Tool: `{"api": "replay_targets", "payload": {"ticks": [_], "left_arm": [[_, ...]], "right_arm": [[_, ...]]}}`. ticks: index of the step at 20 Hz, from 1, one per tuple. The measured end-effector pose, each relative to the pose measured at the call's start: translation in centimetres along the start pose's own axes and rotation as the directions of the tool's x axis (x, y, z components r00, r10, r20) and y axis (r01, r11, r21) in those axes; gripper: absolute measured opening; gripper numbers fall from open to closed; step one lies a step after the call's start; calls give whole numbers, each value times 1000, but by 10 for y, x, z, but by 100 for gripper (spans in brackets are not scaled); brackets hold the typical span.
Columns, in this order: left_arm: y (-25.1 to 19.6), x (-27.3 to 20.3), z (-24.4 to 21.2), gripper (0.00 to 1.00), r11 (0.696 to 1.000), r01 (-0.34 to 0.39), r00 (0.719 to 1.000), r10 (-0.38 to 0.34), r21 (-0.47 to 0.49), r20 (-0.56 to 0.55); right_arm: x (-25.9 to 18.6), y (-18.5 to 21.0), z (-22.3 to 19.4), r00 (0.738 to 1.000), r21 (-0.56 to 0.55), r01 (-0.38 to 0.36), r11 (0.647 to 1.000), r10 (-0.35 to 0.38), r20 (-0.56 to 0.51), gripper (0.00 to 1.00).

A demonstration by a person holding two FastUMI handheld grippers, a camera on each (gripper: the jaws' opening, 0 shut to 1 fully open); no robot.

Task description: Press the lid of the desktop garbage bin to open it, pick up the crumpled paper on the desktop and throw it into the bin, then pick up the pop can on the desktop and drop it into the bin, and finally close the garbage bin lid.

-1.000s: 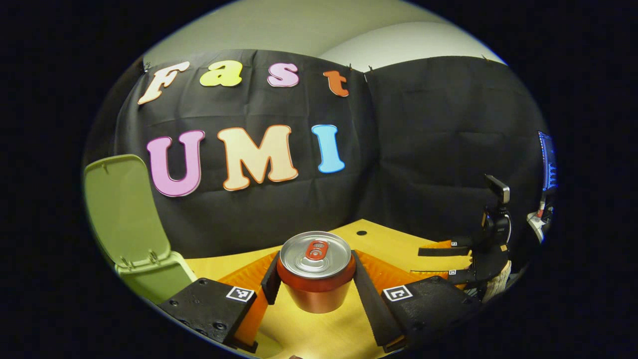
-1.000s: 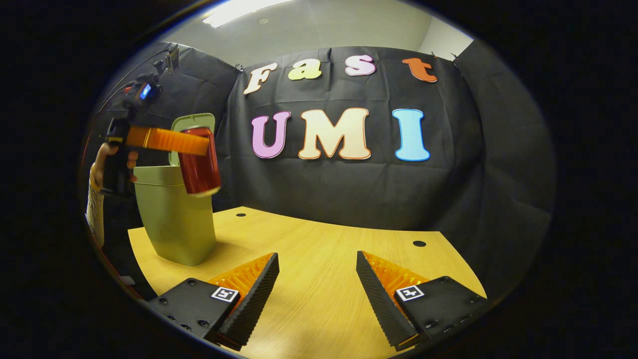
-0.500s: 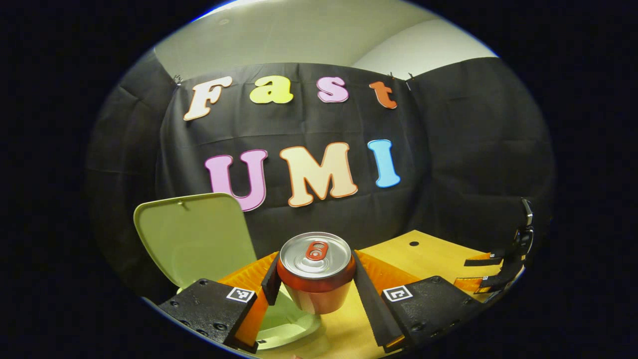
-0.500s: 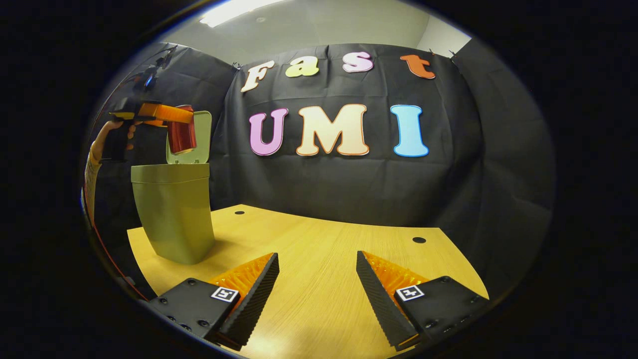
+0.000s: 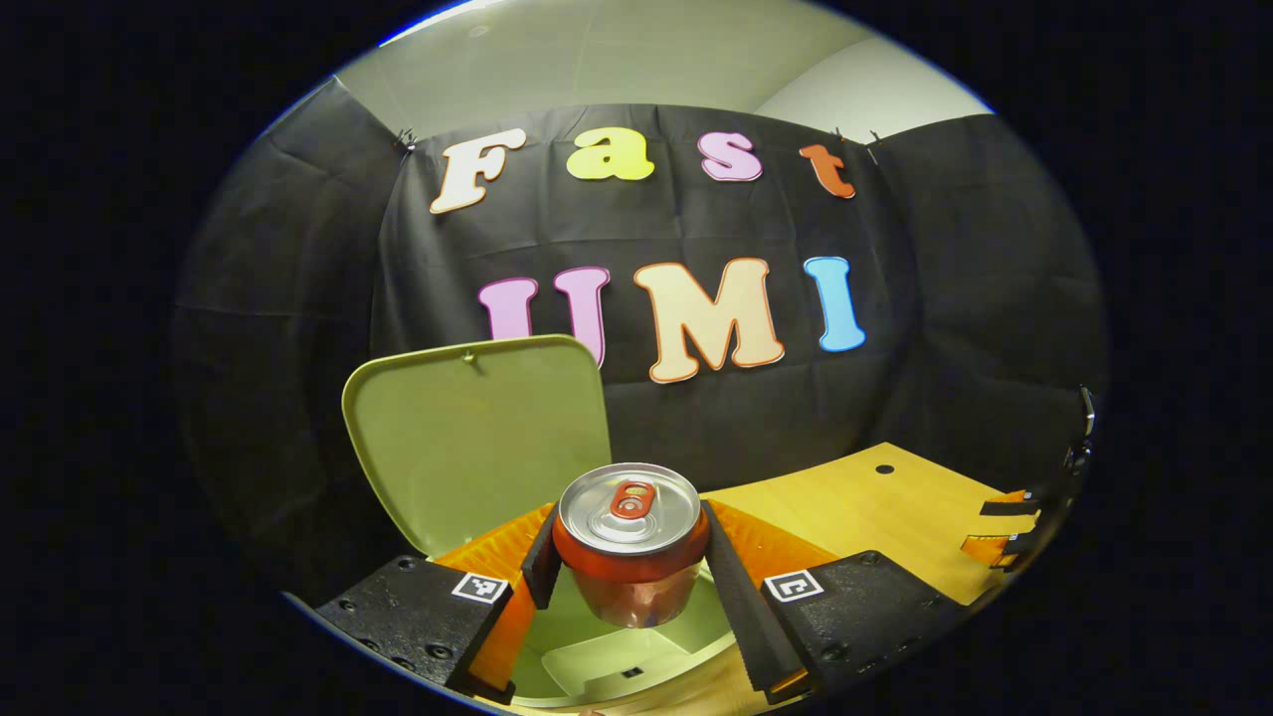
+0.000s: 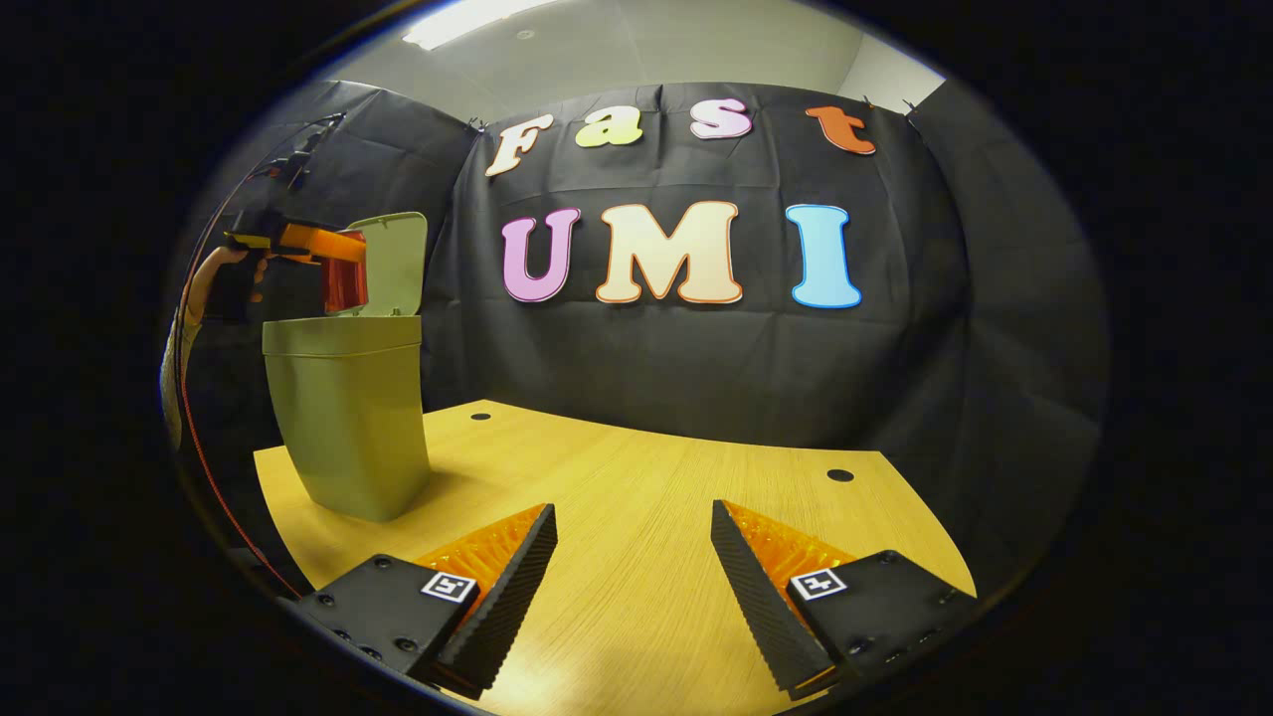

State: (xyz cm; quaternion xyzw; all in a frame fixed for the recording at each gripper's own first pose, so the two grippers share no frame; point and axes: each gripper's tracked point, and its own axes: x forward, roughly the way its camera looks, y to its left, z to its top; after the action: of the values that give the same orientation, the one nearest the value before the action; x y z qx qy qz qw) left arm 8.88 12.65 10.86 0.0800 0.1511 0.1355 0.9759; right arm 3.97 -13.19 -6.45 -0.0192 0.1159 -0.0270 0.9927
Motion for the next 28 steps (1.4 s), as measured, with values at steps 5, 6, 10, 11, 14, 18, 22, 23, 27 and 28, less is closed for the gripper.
{"api": "replay_targets", "payload": {"ticks": [5,6,10,11,14,18,22,23,27,28], "left_arm": [[14,2,-16,80,999,-31,998,30,-16,-49],[15,1,-15,80,999,-37,998,36,-19,-45],[17,-3,-8,92,999,-54,998,54,0,-28],[18,-4,-5,97,998,-59,998,60,7,-22],[23,-5,5,95,996,-86,996,86,15,-2],[28,-6,22,94,995,-100,995,101,-20,11],[41,-2,45,94,989,-145,989,145,-1,17],[43,-2,54,94,987,-159,987,159,3,34],[51,5,91,99,979,-204,975,200,29,99],[52,8,98,94,976,-213,972,208,39,111]], "right_arm": [[-1,-2,0,1000,4,2,1000,-2,1,98],[-1,-1,0,1000,5,2,1000,-2,0,99],[-1,0,1,1000,4,-6,1000,6,0,99],[-2,2,2,1000,6,-10,1000,10,3,99],[-3,4,4,1000,3,-14,1000,14,8,99],[-11,8,10,999,2,-25,1000,25,25,98],[-16,10,15,998,-1,-31,1000,31,50,98],[-16,10,16,998,0,-32,1000,31,50,98],[-13,9,10,999,5,-25,1000,25,30,98],[-12,10,10,999,4,-27,1000,27,26,100]]}}
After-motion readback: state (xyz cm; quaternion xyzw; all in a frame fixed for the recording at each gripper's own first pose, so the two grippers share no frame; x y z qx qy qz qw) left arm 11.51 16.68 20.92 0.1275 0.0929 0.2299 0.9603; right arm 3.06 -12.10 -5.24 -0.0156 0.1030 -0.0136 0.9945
